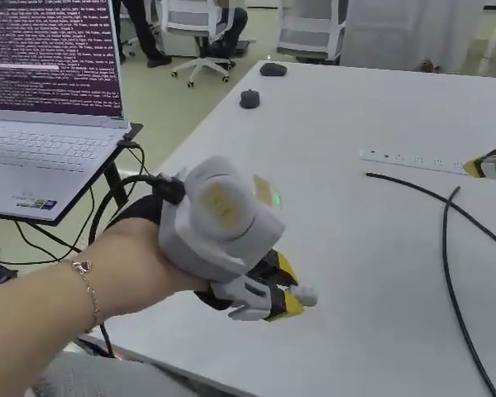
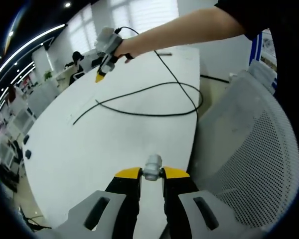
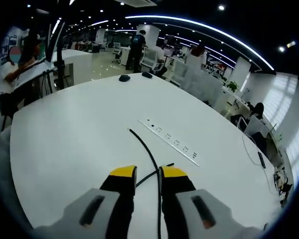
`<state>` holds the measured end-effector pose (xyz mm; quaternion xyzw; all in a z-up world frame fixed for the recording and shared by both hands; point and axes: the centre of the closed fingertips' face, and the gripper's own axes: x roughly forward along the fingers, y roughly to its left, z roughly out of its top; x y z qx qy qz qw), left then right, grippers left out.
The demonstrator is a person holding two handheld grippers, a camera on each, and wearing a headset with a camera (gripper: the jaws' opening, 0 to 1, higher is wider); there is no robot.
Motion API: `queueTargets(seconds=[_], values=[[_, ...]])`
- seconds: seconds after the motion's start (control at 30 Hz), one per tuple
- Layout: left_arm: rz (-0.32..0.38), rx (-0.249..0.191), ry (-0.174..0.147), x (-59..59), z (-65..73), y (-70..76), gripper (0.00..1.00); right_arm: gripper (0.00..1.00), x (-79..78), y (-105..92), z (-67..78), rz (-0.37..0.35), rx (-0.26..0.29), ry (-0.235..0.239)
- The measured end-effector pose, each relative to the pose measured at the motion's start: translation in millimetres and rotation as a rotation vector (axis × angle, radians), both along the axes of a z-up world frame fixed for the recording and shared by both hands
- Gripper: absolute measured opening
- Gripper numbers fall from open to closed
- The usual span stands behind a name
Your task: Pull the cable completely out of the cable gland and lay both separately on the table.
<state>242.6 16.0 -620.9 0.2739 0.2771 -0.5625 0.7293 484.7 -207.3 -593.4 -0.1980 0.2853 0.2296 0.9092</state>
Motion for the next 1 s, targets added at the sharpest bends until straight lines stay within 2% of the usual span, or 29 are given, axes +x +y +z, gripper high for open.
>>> queueTargets(seconds=[0.03,0.13,0.17,0.2,0.23,0.27,0.3,0.37,0.43,0.57,0.67,0.73,0.77,0.83,0.87,0.9,0.97,1.0], values=[[-0.022,-0.002,-0.001,2.4,-5.2,-4.5,0.17,0.17,-8.3,1.8,5.5,0.015,0.011,-0.008],[-0.122,0.055,0.001,7.7,-33.7,-14.2,0.17,0.17,-41.2,2.2,26.3,0.057,0.035,-0.036],[-0.138,0.057,0.012,8.4,-41.8,-17.5,0.17,0.17,-50.7,1.7,31.7,0.065,0.040,-0.045],[-0.150,0.062,0.046,8.1,-55.1,-21.2,0.17,0.17,-64.2,-0.2,40.0,0.080,0.042,-0.067],[-0.163,0.065,0.056,7.5,-59.6,-22.3,0.17,0.17,-67.8,-1.7,41.5,0.087,0.033,-0.076],[-0.168,0.070,0.103,5.9,-74.6,-26.9,0.17,0.16,-85.5,-8.3,47.5,0.089,0.020,-0.087],[-0.188,0.068,0.111,6.5,-84.7,-31.7,0.17,0.16,-94.4,-10.5,49.8,0.093,0.021,-0.095],[-0.199,0.064,0.113,9.1,-96.4,-36.8,0.17,0.17,-118.7,-15.1,55.8,0.089,0.040,-0.097],[-0.202,0.071,0.128,13.1,-109.1,-39.1,0.17,0.17,-143.6,-16.0,61.7,0.095,0.053,-0.106],[-0.236,0.064,0.123,12.3,-117.7,-44.4,0.17,0.15,-187.5,-21.2,64.1,0.092,0.023,-0.119],[-0.264,0.091,0.119,11.4,-128.5,-40.8,0.17,0.15,-213.5,-21.5,63.7,0.056,0.052,-0.121],[-0.269,0.112,0.104,14.2,-134.2,-37.0,0.17,0.14,-227.8,-18.6,61.3,0.037,0.076,-0.113],[-0.272,0.114,0.130,11.7,-136.3,-35.1,0.17,0.14,-233.6,-16.6,59.6,0.039,0.077,-0.112],[-0.273,0.117,0.135,11.0,-136.6,-31.8,0.18,0.14,-247.3,-10.1,48.0,0.059,0.072,-0.066],[-0.262,0.133,0.130,13.2,-136.3,-29.4,0.20,0.16,-252.5,-9.0,41.8,0.063,0.057,-0.041],[-0.238,0.145,0.121,17.2,-132.9,-24.9,0.25,0.17,-255.5,-9.5,36.3,0.057,0.050,-0.025],[-0.206,0.123,0.101,21.5,-122.3,-22.2,0.39,0.17,-265.5,-1.9,25.5,0.073,0.067,0.023],[-0.184,0.119,0.104,21.8,-113.0,-17.6,0.42,0.18,-269.7,2.9,22.7,0.076,0.076,0.039]])
